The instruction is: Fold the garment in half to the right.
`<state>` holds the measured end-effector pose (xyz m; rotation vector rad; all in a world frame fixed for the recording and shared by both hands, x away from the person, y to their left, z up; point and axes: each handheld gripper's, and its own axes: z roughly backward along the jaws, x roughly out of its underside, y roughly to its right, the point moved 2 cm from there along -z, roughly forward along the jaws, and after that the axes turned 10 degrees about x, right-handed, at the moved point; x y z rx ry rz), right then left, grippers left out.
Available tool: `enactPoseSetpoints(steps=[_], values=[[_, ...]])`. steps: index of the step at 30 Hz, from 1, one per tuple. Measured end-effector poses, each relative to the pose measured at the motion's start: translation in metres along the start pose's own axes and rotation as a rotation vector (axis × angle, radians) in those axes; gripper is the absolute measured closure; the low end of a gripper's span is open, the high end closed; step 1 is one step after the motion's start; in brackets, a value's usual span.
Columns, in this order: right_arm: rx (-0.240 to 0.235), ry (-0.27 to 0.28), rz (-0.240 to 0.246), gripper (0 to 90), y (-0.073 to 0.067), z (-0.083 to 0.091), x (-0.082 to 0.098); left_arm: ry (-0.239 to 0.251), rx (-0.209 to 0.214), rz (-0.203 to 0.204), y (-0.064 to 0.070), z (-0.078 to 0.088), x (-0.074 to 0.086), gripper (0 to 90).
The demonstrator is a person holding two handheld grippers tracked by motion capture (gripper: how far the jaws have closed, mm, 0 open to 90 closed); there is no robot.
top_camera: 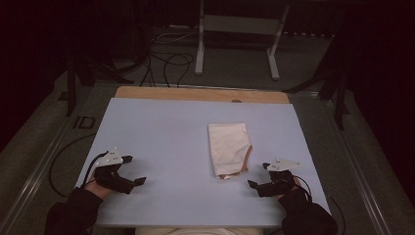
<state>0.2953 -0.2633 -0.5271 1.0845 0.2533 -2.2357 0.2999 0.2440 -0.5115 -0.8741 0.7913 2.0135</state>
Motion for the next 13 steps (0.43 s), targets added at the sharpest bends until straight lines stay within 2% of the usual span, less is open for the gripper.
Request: enactPoseSetpoints(steps=[8, 13], values=[[-0.006, -0.007, -0.018, 9.7, 0.0009, -0.0011, 0.0007, -0.002, 0.000, 0.001, -0.0004, -0.0003, 0.0003, 0.0], [-0.008, -0.011, -0.012, 9.7, 0.0016, -0.0014, 0.0010, -0.002, 0.000, 0.001, -0.0004, -0.0005, 0.0002, 0.0]])
